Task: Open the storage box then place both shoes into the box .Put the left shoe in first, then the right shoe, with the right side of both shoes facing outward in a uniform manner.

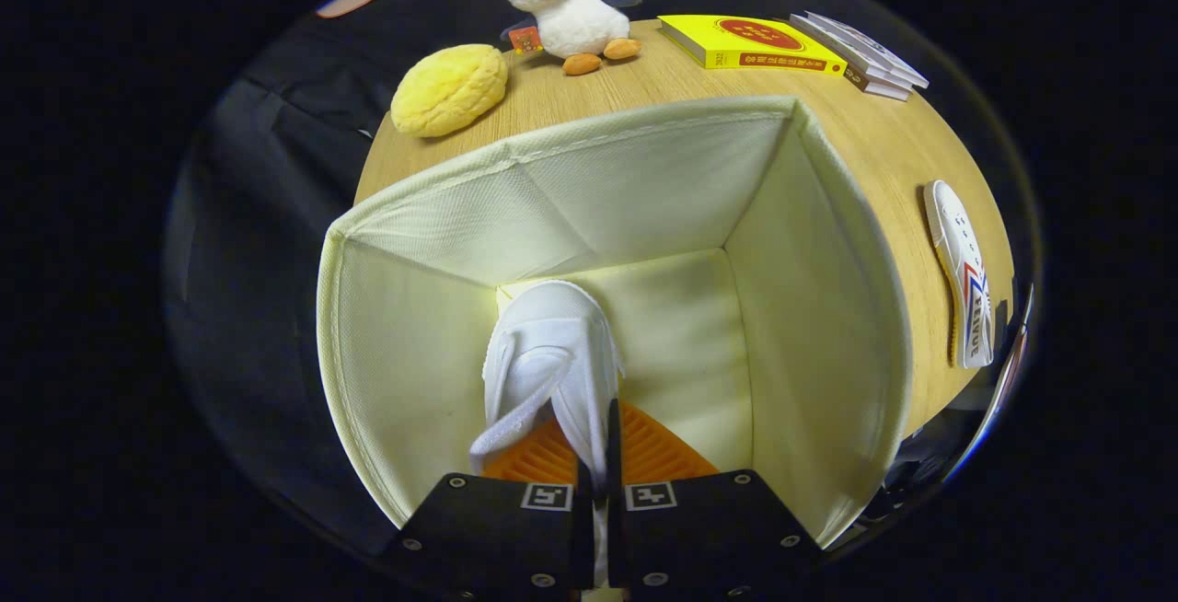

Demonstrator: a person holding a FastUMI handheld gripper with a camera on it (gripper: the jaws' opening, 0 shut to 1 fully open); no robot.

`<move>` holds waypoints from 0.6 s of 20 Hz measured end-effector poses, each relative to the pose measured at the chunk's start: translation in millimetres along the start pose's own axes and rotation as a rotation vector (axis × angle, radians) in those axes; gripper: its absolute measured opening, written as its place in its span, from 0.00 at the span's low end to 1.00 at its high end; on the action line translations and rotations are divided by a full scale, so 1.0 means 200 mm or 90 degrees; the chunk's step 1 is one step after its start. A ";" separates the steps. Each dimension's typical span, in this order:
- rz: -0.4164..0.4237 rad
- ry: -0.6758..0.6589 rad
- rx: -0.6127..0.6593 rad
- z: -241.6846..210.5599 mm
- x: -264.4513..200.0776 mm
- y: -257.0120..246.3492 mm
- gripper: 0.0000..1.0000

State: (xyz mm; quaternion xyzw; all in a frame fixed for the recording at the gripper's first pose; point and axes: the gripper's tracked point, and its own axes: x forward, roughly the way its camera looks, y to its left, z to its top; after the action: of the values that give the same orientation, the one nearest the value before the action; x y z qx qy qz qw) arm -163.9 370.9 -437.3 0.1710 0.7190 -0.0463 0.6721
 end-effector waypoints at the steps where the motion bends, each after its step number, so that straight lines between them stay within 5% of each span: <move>1: 0.028 0.024 -0.029 -0.03 0.01 0.04 0.09; 7: 0.174 0.061 -0.064 -0.10 -0.17 0.15 0.35; 12: 0.296 0.007 -0.075 0.02 -0.46 0.11 0.64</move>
State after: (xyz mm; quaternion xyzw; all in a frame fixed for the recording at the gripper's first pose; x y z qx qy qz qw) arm -150.5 373.2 -344.6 0.2929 0.6651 0.1526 0.6698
